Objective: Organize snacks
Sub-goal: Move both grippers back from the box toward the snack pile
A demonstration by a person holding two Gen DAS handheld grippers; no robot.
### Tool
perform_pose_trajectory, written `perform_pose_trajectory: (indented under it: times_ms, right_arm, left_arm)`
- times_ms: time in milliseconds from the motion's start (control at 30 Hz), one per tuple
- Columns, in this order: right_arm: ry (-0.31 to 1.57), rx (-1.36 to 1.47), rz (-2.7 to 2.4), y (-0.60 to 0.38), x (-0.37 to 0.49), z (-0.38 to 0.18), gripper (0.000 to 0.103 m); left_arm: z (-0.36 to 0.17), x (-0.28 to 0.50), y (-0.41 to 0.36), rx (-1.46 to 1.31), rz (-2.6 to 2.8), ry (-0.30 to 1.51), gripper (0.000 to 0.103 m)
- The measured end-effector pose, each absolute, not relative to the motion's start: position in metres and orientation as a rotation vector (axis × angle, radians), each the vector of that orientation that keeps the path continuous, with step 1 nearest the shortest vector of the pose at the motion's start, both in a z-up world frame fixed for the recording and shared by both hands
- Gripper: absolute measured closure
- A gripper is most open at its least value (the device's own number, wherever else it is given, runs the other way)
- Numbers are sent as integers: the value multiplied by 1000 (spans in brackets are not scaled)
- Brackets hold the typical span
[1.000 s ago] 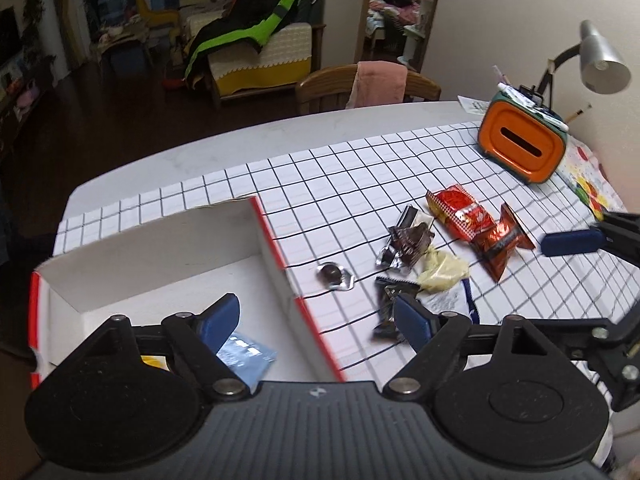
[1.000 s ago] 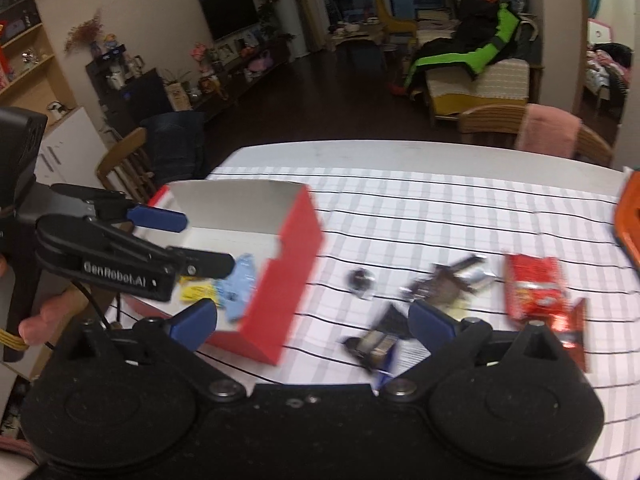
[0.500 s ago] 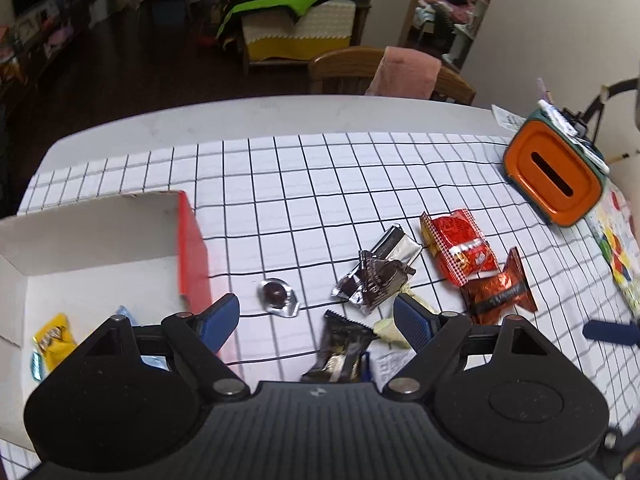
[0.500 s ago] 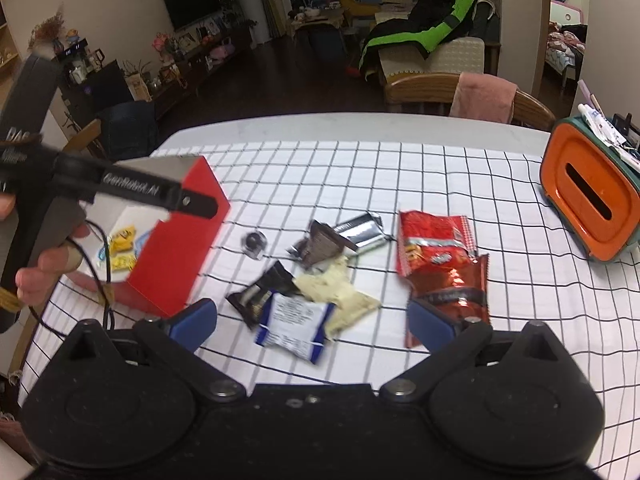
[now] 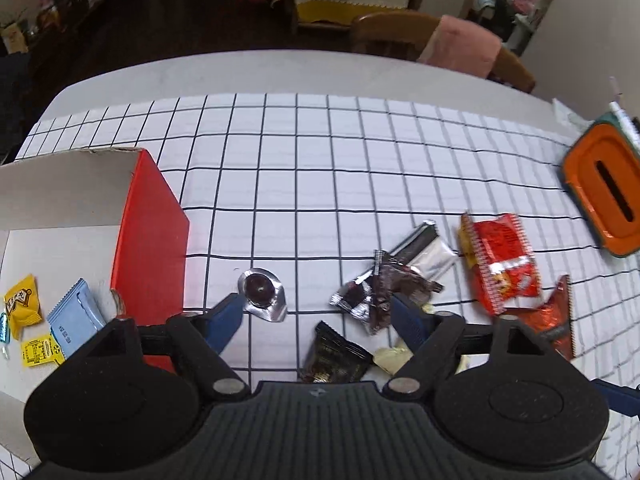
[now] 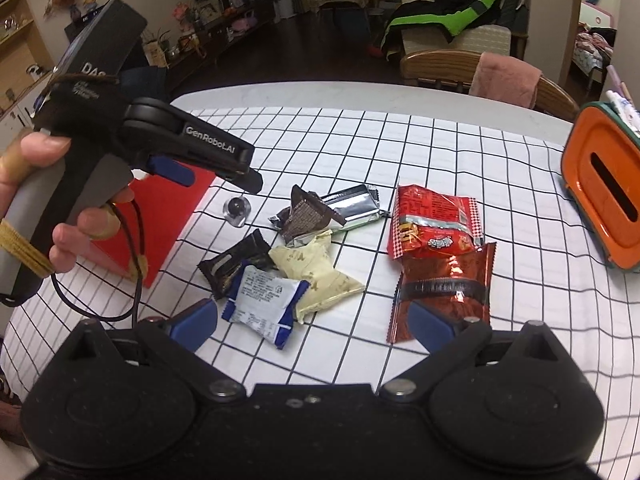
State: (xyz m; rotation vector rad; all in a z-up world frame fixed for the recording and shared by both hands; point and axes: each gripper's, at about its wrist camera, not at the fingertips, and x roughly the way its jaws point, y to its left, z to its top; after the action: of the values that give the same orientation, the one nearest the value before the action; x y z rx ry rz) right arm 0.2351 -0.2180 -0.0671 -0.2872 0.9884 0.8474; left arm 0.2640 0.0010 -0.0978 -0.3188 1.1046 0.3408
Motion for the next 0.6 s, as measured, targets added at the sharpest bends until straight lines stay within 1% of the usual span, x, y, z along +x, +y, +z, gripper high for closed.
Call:
perform_pose_trajectory:
  times_ms: [33, 133, 300, 433, 467, 500, 567, 600]
  right_arm:
    - [994, -288, 851, -216, 238, -71, 2]
    - [1003, -300, 860, -206, 247, -81, 4]
    - [1021, -307, 877, -189, 262, -98, 13]
    - [1031, -313, 881, -179, 273, -109, 16]
    - [1034, -319, 881, -177, 275, -112, 17]
    - [1038, -326, 878, -174, 277, -115, 23]
    - [1050, -332, 875, -169, 281, -120, 28]
    - [1054, -329, 875, -168, 283, -123, 28]
  left_arm:
    - [-101, 267, 2, -323, 348, 1114, 33]
    - [-113, 275, 10, -345, 390, 1138, 38]
    - [-136, 286, 24, -362, 454, 1176, 49]
    - [-152, 292, 36, -387, 492, 1206, 58]
    - [-155, 293, 38, -394, 495, 1209, 58]
    - [-158, 294, 41, -401, 499, 1210, 58]
    - [-164, 296, 45, -405, 506, 1215, 58]
    - [-166, 298, 46, -404, 510, 1220, 59]
